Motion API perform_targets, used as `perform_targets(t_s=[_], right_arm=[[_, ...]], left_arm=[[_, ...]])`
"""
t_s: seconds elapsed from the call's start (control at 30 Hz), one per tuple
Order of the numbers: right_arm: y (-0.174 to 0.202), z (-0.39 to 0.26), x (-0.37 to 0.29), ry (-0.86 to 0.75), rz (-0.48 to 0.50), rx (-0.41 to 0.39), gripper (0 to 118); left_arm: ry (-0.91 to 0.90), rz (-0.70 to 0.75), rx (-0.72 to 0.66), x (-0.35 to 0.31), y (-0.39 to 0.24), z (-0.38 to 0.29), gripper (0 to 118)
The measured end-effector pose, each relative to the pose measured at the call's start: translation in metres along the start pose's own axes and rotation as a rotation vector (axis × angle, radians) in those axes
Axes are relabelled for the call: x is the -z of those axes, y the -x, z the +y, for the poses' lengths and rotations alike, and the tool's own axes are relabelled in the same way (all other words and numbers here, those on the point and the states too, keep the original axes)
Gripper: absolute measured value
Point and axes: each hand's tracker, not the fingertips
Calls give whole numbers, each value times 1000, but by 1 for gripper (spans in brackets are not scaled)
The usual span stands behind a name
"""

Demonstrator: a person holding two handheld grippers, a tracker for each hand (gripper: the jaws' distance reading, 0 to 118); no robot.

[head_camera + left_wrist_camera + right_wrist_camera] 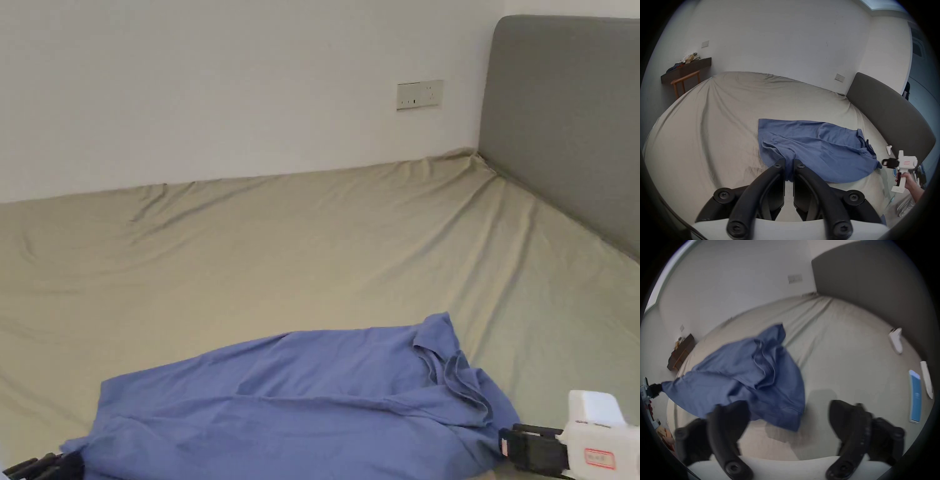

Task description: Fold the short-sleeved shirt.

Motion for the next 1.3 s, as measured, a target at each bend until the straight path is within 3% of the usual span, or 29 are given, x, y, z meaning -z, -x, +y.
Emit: perform_targets(t_s=[0.03,0.1,0.13,0.17,0.23,0.27,0.37,0.63,0.7,0.77,0.87,0.93,0.97,1.1,1.2,1.3], right_arm=[[3,0,18,49,-19,-12,78],[8,-4,41,118,17,0,73],[15,-9,27,33,-67,-41,61],[18,-7,22,-7,-45,-61,34],[13,-4,25,6,111,55,14],[20,-6,19,34,117,93,10],[29,-3,19,26,31,-56,9],[7,17,-78,-52,56,11,9],[7,16,-118,-87,45,-49,9],[2,3,-147,-84,31,-63,9],[-10,-34,-181,-22,49,-5,9],[-6,-63,-196,1,36,-43,9],[-8,-78,-199,34,16,-61,9],[-16,-132,-183,150,33,-6,9],[-12,-150,-169,191,-41,-64,9],[-6,-156,-165,191,-46,-81,9]], left_arm=[[-1,3,7,1,0,2,7],[6,7,0,3,-3,2,7],[8,9,-4,4,-2,1,7],[12,13,-9,6,-1,0,7],[23,22,-14,10,1,-3,7],[30,26,-15,13,1,-5,7],[56,34,-27,20,3,-12,7],[52,25,-30,-12,13,-7,7],[51,34,4,-28,11,-7,7],[56,25,13,-44,12,-11,7],[78,18,18,-70,14,-30,7],[111,23,14,-82,21,-49,7],[160,15,18,-85,23,-59,7],[286,57,51,-89,32,-104,7],[342,75,58,-76,39,-132,7],[359,86,21,-63,50,-149,7]])
